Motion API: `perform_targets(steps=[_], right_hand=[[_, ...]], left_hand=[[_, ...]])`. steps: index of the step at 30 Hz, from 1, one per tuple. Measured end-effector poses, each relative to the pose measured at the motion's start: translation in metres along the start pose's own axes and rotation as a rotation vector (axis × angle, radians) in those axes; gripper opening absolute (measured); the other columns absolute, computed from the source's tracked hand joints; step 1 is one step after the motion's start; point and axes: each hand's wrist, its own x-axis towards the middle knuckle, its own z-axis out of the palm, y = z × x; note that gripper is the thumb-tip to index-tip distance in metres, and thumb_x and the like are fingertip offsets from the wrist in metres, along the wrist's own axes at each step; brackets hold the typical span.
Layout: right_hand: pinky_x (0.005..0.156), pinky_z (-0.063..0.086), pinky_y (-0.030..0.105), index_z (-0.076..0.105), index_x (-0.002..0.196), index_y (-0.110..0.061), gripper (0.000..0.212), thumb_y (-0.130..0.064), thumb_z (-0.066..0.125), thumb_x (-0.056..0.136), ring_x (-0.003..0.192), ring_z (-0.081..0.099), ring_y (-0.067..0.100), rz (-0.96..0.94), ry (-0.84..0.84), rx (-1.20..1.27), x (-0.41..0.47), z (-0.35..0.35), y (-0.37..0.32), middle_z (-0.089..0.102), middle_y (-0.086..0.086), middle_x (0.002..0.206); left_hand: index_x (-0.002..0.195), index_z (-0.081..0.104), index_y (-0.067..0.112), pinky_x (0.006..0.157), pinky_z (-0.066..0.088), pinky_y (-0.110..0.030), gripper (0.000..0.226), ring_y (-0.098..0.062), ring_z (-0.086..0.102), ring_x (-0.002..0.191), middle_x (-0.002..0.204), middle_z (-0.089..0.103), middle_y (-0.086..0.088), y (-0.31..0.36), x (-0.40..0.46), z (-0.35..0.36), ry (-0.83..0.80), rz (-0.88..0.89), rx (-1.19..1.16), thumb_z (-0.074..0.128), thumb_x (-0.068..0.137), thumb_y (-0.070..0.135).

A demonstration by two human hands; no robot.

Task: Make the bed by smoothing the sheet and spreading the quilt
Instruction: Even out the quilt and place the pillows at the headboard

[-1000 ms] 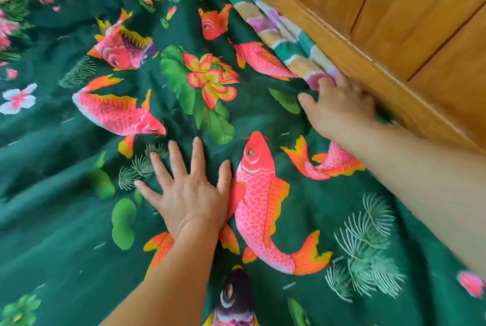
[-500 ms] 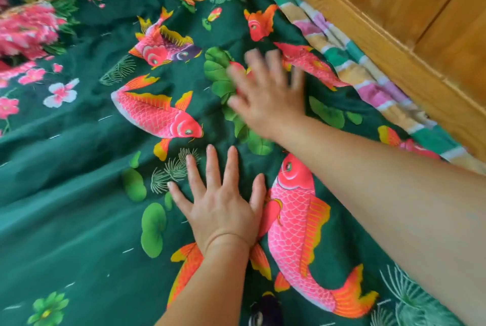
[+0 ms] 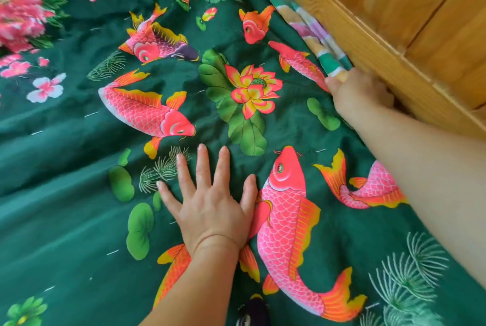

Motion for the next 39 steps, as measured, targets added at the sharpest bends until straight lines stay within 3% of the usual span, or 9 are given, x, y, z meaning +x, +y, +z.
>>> perform_targets(steps=[5,9,16,19,21,25,29,34,39], right_hand=[[0.075,0.041,0.042,0.045,0.128,-0.007,0.034,-0.001,0.034,0.096,0.113,0.050,0.041,-0.531,0.186,-0.374,0.000,-0.021,-0.014,0.053,0.022,0.122],[0.073,0.038,0.037,0.048,0.122,-0.010,0.029,-0.009,0.032,0.099,0.107,0.056,0.040,-0.646,0.249,-0.570,0.018,-0.044,0.000,0.054,0.022,0.117],[0.101,0.031,0.034,0.037,0.141,-0.007,0.047,-0.008,0.033,0.095,0.126,0.033,0.028,-0.342,0.162,-0.593,0.016,-0.011,-0.048,0.032,0.014,0.140],[0.112,0.017,0.048,0.041,0.139,-0.017,0.044,-0.019,0.041,0.096,0.141,0.018,0.028,-0.626,0.199,-0.326,-0.004,-0.018,-0.084,0.017,0.008,0.155],[0.114,0.005,0.059,0.030,0.144,-0.036,0.049,-0.045,0.036,0.097,0.148,0.003,0.023,-0.855,0.055,-0.208,-0.021,0.001,-0.084,0.007,-0.002,0.160],[0.113,-0.006,0.061,0.004,0.149,-0.045,0.062,-0.067,0.014,0.092,0.147,-0.014,0.023,-0.506,-0.248,-0.225,0.011,0.025,-0.084,-0.010,-0.006,0.161],[0.111,-0.007,0.064,0.004,0.149,-0.045,0.058,-0.061,0.018,0.095,0.147,-0.013,0.027,-0.507,-0.207,-0.214,-0.019,0.022,-0.067,-0.008,-0.004,0.161],[0.120,-0.001,0.042,0.000,0.149,-0.045,0.064,-0.067,0.018,0.091,0.148,-0.006,0.020,-0.383,-0.197,-0.236,-0.037,0.001,0.050,-0.010,-0.005,0.161],[0.118,0.003,0.047,0.001,0.149,-0.045,0.069,-0.072,0.019,0.088,0.148,-0.004,0.026,-0.337,-0.228,-0.298,-0.091,-0.007,0.088,-0.007,-0.006,0.161]], left_hand=[[0.142,0.033,0.043,0.114,0.002,-0.059,0.074,-0.024,0.009,0.147,0.156,0.024,0.008,-0.003,0.001,0.000,0.011,0.009,0.005,0.012,0.077,0.071],[0.134,0.049,0.037,0.110,0.011,-0.062,0.066,-0.028,0.028,0.142,0.148,0.041,0.004,-0.002,0.001,0.003,0.054,0.034,-0.005,0.026,0.079,0.067],[0.129,0.055,0.034,0.106,0.011,-0.059,0.063,-0.031,0.037,0.137,0.143,0.049,0.002,-0.004,0.005,0.006,0.085,0.059,0.024,0.032,0.079,0.065],[0.129,0.056,0.034,0.106,0.012,-0.059,0.063,-0.031,0.038,0.137,0.142,0.049,0.001,-0.004,0.004,0.004,0.079,0.062,0.031,0.033,0.079,0.065],[0.129,0.056,0.035,0.106,0.013,-0.060,0.063,-0.031,0.038,0.137,0.142,0.050,0.001,-0.004,0.006,0.004,0.076,0.061,0.029,0.033,0.078,0.065],[0.129,0.055,0.036,0.107,0.013,-0.060,0.063,-0.030,0.037,0.137,0.143,0.049,0.002,-0.006,0.006,0.006,0.082,0.069,0.032,0.033,0.078,0.066],[0.131,0.053,0.035,0.108,0.013,-0.063,0.064,-0.031,0.034,0.139,0.145,0.047,0.002,-0.007,0.007,0.006,0.071,0.062,0.016,0.032,0.079,0.066],[0.136,0.046,0.036,0.110,0.011,-0.064,0.071,-0.030,0.025,0.143,0.149,0.040,0.001,-0.005,0.006,0.001,0.018,0.047,-0.004,0.025,0.078,0.069],[0.142,0.034,0.040,0.113,0.002,-0.061,0.073,-0.024,0.009,0.147,0.156,0.025,0.006,-0.003,0.005,-0.002,-0.008,0.027,-0.029,0.020,0.078,0.072]])
